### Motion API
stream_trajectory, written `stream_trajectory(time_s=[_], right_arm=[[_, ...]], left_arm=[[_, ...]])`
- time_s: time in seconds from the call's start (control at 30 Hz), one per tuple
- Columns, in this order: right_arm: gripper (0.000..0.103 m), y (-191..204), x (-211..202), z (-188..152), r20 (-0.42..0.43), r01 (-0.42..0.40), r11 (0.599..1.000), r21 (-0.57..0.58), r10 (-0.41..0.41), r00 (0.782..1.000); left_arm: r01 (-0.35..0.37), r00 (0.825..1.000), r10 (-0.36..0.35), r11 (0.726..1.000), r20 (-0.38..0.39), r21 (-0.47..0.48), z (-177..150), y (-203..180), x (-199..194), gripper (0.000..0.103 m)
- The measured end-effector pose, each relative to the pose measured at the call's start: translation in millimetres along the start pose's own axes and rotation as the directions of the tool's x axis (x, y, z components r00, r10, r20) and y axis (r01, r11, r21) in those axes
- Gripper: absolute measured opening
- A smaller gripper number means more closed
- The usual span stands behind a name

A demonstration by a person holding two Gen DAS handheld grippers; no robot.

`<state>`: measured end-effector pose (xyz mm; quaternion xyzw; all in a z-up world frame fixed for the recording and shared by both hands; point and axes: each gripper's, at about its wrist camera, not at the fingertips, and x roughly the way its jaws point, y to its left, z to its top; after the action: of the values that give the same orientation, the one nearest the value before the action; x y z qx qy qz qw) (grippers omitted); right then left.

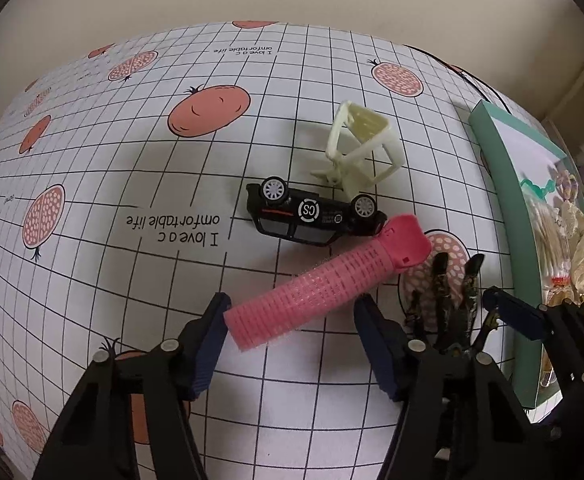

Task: Organize objects
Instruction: 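Grasp the pink hair curler with the left tool while the right tool grasps the black clip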

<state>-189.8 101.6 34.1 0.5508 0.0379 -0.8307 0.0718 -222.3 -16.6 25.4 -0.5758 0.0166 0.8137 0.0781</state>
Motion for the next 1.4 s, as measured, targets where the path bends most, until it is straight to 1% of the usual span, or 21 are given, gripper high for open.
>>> stream_trajectory(time_s=[0.1,0.17,0.23,0.33,0.43,0.5,0.63,0.73,0.8,0.93,1.2,1.27,1.33,1.4], right_arm=[[0.068,-2,-1,0,-0.001,0.003,1.0,-0.007,-0.003,1.0],[0.058,-4,-3,1,0.001,0.017,1.0,-0.012,-0.017,1.0],[0.054,-7,-3,2,0.002,0.014,1.0,-0.002,-0.014,1.0],[0.052,-11,-4,1,0.004,0.0,1.0,0.003,0.0,1.0],[0.049,-14,-5,1,0.005,-0.01,1.0,0.013,0.01,1.0],[0.049,-16,-5,1,0.003,-0.02,0.999,0.025,0.02,1.0],[0.049,-16,-5,-1,0.001,-0.022,0.999,0.023,0.022,1.0],[0.048,-18,-6,-1,-0.001,-0.035,0.999,0.037,0.035,0.999],[0.046,-21,-7,-1,0.001,-0.054,0.997,0.051,0.054,0.999],[0.037,-25,-12,-1,0.016,-0.079,0.995,0.064,0.078,0.997],[0.034,-29,-15,-1,0.019,-0.096,0.993,0.067,0.095,0.995],[0.029,-31,-17,0,0.027,-0.109,0.991,0.072,0.107,0.994],[0.02,-32,-22,1,0.037,-0.118,0.99,0.07,0.116,0.993],[0.02,-33,-25,1,0.043,-0.109,0.992,0.064,0.106,0.993]], left_arm=[[-0.011,1.0,0.011,1.0,-0.001,0.004,-1,0,-1,0.06],[-0.028,1.0,0.028,1.0,-0.002,0.01,-1,0,-1,0.055],[-0.038,0.999,0.038,0.999,-0.002,0.01,-2,2,-2,0.051],[-0.055,0.998,0.055,0.998,-0.005,0.029,-1,-3,-1,0.047],[-0.053,0.999,0.054,0.998,-0.011,0.043,-1,-5,-2,0.041],[-0.054,0.998,0.054,0.997,-0.012,0.052,-2,-6,-2,0.039],[-0.045,0.999,0.047,0.997,-0.016,0.068,-4,-8,-3,0.031],[-0.049,0.999,0.05,0.996,-0.016,0.077,-4,-10,-4,0.03],[-0.039,0.999,0.04,0.996,-0.016,0.078,-5,-11,-4,0.028],[-0.022,1.0,0.023,0.998,-0.019,0.065,-4,-12,-5,0.028],[-0.021,1.0,0.021,0.998,0.001,0.067,1,-18,-14,0.026],[-0.027,1.0,0.026,0.997,0.018,0.07,3,-19,-20,0.026],[-0.03,0.999,0.027,0.997,0.032,0.067,6,-20,-26,0.026],[-0.032,0.998,0.029,0.997,0.047,0.067,7,-22,-31,0.026]])
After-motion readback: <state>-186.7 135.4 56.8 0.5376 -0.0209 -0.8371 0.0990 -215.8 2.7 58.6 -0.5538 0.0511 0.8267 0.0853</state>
